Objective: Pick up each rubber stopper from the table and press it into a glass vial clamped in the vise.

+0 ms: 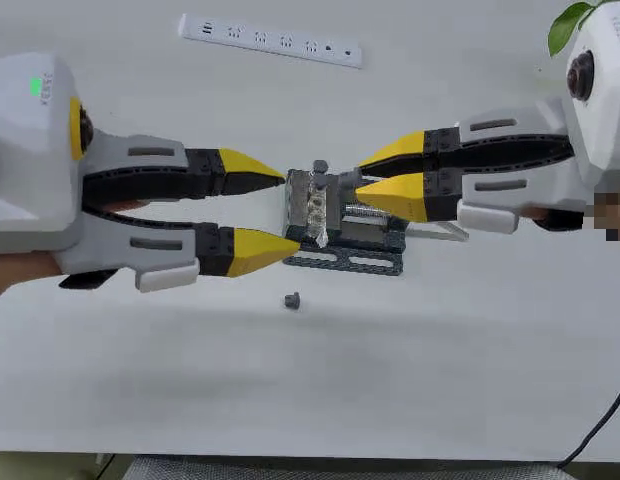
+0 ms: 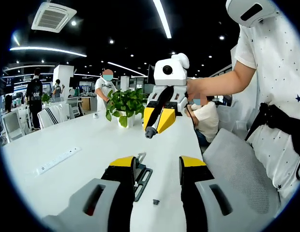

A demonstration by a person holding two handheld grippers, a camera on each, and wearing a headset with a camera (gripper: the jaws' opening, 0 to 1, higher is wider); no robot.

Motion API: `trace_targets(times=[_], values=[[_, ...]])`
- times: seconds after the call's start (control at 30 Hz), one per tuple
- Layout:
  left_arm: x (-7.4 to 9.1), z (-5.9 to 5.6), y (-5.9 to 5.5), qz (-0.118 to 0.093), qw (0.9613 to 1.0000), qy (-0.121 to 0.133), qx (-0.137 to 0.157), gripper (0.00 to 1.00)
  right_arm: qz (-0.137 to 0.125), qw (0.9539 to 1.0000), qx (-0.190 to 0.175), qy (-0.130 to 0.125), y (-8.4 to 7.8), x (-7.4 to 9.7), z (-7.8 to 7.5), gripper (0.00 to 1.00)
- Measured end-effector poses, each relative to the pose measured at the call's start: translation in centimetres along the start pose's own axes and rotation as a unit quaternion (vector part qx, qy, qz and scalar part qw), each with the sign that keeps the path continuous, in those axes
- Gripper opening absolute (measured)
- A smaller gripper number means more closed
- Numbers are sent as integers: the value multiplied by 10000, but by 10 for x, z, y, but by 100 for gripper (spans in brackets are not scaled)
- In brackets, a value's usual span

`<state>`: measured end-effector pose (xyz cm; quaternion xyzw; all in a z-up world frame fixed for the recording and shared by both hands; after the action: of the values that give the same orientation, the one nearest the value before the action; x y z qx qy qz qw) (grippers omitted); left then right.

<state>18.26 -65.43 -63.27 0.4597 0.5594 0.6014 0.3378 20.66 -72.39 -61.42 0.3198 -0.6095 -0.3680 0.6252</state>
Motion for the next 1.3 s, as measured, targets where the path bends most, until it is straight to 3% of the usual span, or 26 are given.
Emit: trace_targets(times=[0.17, 0.23, 0.53, 0.7, 0.9, 0.97, 1.1, 1.3], values=[[2, 8, -11, 90, 9996, 246, -47, 50, 590, 9982, 3, -110, -13, -2, -25, 6], [3, 10, -17, 144, 9994, 319, -83, 55, 748, 9972, -2, -87, -14, -5, -27, 6], [2, 20, -38, 304, 9979, 560, -96, 75, 1622, 9867, 71, 7, -29, -24, -56, 6], [0, 26, -47, 329, 9972, 661, -75, 84, 2038, 9790, 53, 64, -40, -35, -69, 6], [-2, 28, -60, 415, 9968, 683, -53, 91, 2620, 9649, 56, 164, -61, -46, -79, 6], [-3, 28, -63, 427, 9968, 680, -24, 92, 2693, 9628, 22, 225, -66, -51, -81, 6], [-4, 29, -70, 475, 9965, 684, 31, 93, 3024, 9526, 90, 310, -80, -58, -85, 6], [-4, 28, -77, 514, 9964, 675, 82, 93, 3249, 9449, 53, 400, -94, -72, -90, 6]])
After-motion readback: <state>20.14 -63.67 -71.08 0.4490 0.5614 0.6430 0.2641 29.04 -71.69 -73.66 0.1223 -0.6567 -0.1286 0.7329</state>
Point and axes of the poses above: the centre of the closed fingertips' face, and the gripper's own axes: x roughly backward along the fingers, z roughly to its left, y roughly out of its top, the point moved 2 cm from there along x, roughly backward along the fingers, and after that the axes turned 4 degrees about y, right-handed, at the moved point
